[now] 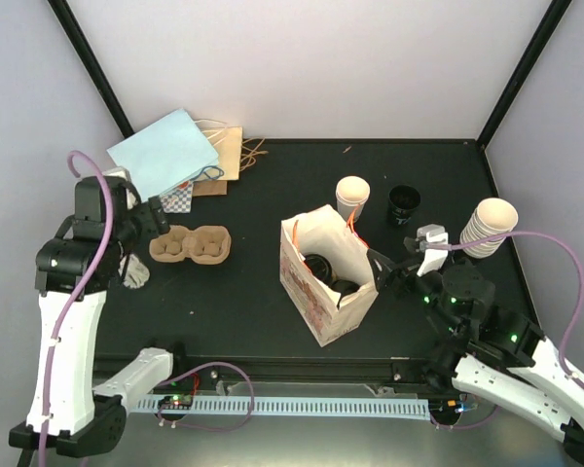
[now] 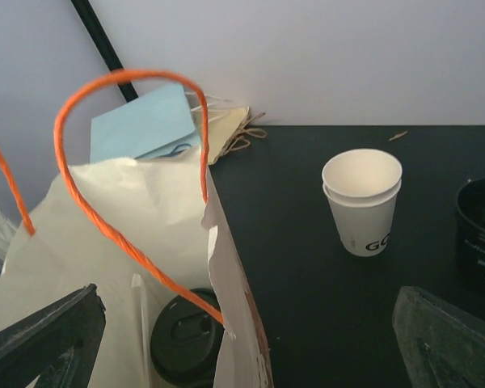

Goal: Pack the takeout coffee

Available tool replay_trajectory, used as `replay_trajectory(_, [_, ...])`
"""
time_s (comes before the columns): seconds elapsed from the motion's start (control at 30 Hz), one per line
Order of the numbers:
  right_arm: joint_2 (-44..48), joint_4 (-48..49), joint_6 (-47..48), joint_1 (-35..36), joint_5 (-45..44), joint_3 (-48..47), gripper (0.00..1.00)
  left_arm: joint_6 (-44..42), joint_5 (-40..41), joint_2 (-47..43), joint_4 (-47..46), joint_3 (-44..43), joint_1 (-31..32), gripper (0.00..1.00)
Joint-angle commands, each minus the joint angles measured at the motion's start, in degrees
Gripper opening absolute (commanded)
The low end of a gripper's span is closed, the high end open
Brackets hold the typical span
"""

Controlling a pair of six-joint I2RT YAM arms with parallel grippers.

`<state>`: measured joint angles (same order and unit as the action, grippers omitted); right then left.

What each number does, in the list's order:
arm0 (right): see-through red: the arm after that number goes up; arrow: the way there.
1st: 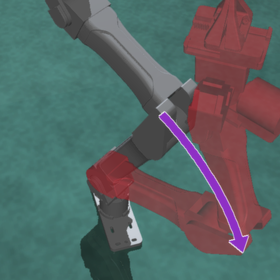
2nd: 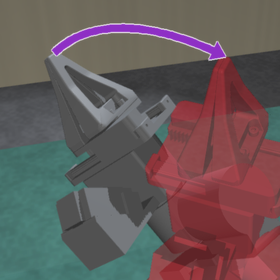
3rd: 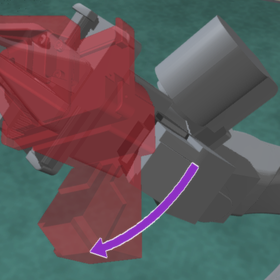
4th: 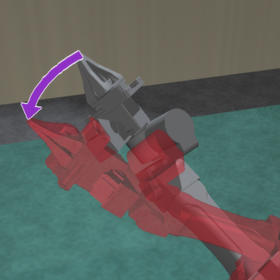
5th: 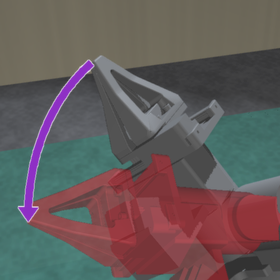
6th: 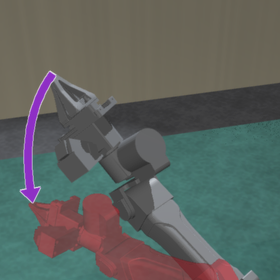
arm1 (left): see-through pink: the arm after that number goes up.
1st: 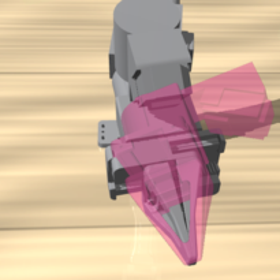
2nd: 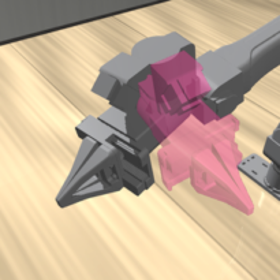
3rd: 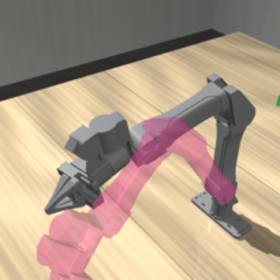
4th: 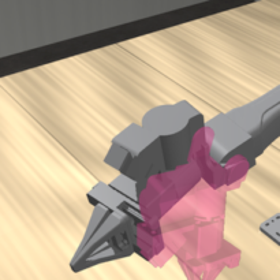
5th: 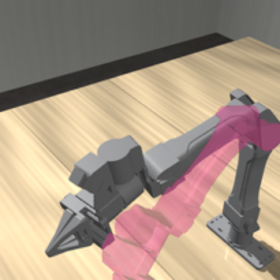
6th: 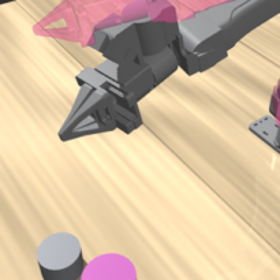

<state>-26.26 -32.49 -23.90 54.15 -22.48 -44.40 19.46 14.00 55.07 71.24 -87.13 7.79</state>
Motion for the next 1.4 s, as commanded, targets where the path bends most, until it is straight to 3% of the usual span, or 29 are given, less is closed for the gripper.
replay_trajectory(0.0, [0.7, 5.6, 1.2, 0.1, 1.6, 3.0, 1.0, 1.7, 3.6, -4.4, 3.4, 3.0, -4.5, 0.83])
replay_trajectory(0.17, [0.2, 7.9, 1.5, 0.1, 3.1, 4.5, 1.0, 0.9, 3.6, -5.3, 2.3, 9.8, -10.0, 0.62])
replay_trajectory(0.4, [1.2, 8.2, 1.1, 0.1, 3.9, 5.3, 1.0, 2.2, 12.6, -3.8, 0.1, 15.3, -13.6, 0.46])
replay_trajectory(0.53, [1.6, 8.7, 1.3, 0.1, 4.7, 5.3, 1.0, 5.3, 16.8, -5.4, 1.9, 17.7, -13.8, 0.45])
replay_trajectory(0.67, [1.0, 8.9, 1.3, 0.1, 4.8, 5.3, 1.0, 3.5, 15.5, -6.2, 0.0, 20.5, -16.5, 0.44])
replay_trajectory(1.1, [0.7, 8.8, 1.4, 0.1, 4.9, 5.0, 1.0, 3.2, 11.3, 1.0, -6.5, 19.3, -21.0, 0.37])
replay_trajectory(1.37, [0.6, 8.8, 1.4, 0.1, 4.0, 4.9, 1.0, 5.4, 13.8, 4.5, -6.5, 19.1, -22.3, 0.35])
